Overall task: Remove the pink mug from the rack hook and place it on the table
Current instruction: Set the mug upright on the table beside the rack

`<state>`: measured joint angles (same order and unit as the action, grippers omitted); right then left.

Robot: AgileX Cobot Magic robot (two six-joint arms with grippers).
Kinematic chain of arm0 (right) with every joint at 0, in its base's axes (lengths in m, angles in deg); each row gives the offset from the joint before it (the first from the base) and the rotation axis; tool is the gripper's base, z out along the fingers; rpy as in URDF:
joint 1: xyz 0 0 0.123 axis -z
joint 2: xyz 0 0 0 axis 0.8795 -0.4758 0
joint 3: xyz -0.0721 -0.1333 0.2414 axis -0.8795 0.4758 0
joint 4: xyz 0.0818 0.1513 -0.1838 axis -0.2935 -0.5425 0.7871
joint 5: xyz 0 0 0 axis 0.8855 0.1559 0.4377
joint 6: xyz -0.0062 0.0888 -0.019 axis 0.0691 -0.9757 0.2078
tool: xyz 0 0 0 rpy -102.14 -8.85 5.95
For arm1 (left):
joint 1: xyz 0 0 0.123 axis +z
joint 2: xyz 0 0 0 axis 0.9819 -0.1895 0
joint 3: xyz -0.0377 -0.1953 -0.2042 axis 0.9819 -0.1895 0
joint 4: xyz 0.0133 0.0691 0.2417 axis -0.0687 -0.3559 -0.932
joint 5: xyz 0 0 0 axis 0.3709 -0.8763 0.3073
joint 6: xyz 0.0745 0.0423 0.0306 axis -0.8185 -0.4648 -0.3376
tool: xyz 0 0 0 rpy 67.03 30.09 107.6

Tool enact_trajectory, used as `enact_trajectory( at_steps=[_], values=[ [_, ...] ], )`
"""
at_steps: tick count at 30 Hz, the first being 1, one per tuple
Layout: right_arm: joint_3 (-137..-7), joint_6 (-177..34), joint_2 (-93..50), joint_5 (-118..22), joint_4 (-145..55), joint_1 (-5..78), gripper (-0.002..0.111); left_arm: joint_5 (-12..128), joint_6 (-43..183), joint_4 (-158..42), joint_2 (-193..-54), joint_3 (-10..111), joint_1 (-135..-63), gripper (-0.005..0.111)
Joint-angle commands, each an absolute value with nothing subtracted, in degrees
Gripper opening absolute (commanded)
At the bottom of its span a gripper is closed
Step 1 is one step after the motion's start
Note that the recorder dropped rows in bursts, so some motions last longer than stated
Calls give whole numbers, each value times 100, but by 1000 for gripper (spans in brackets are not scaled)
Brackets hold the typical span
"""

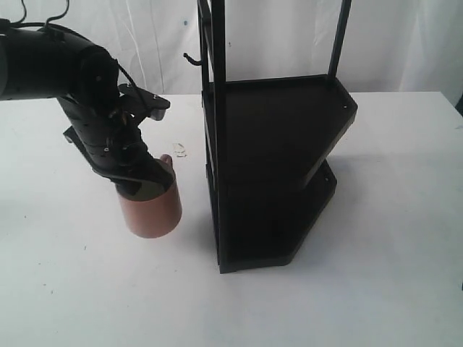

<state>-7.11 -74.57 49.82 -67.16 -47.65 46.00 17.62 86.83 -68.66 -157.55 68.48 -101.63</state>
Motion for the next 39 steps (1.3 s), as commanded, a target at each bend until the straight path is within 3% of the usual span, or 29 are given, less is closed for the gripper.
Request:
enact_trajectory(
  at_steps=[1, 31, 34, 39],
  values=[
    [-682, -7473, 5010, -6693, -4756, 4623, 0, 1905, 8762, -6854, -15840, 6949, -10140, 0],
    [-682, -7473, 5010, -6693, -4756, 4623, 0, 2011, 8761, -6928, -16214, 6949, -10140, 0],
    [-682, -7473, 5010, -6693, -4756, 4623, 0, 2011, 8773, -6916, -16214, 6949, -10140, 11],
    [-682, -7473, 5010, -6693, -4756, 4623, 0, 2033, 8891, -6916, -16214, 6949, -10140, 42]
  ],
)
